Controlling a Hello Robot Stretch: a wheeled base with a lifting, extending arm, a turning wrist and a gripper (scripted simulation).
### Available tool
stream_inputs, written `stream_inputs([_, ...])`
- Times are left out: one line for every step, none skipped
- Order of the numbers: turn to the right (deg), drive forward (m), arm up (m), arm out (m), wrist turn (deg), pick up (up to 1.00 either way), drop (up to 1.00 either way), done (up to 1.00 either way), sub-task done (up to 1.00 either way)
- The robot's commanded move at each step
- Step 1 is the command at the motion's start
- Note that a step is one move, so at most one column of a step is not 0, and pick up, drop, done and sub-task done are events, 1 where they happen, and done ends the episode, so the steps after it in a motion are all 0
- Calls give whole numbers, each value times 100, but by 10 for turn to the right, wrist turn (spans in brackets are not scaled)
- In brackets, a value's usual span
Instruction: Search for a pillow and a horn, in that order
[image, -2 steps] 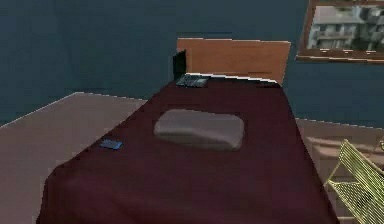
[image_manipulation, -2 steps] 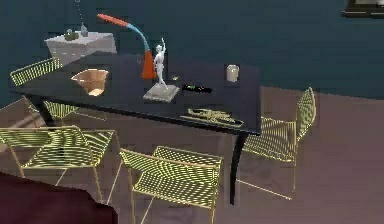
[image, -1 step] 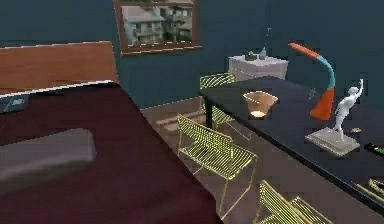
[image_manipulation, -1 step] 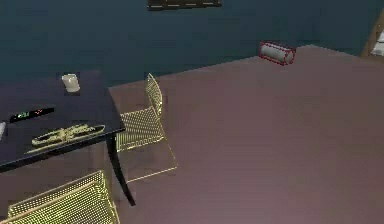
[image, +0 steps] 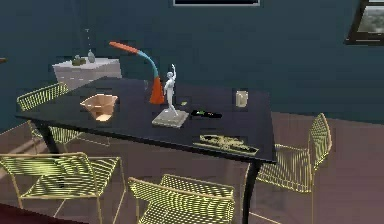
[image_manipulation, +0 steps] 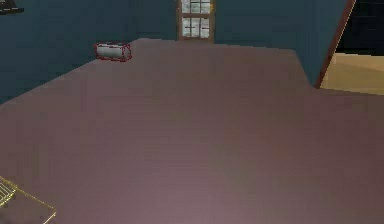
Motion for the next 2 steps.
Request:
stream_inputs([120,0,0,0,0,0,0,0,0])
stream_inputs([0,0,0,0,0,0,0,100,0])
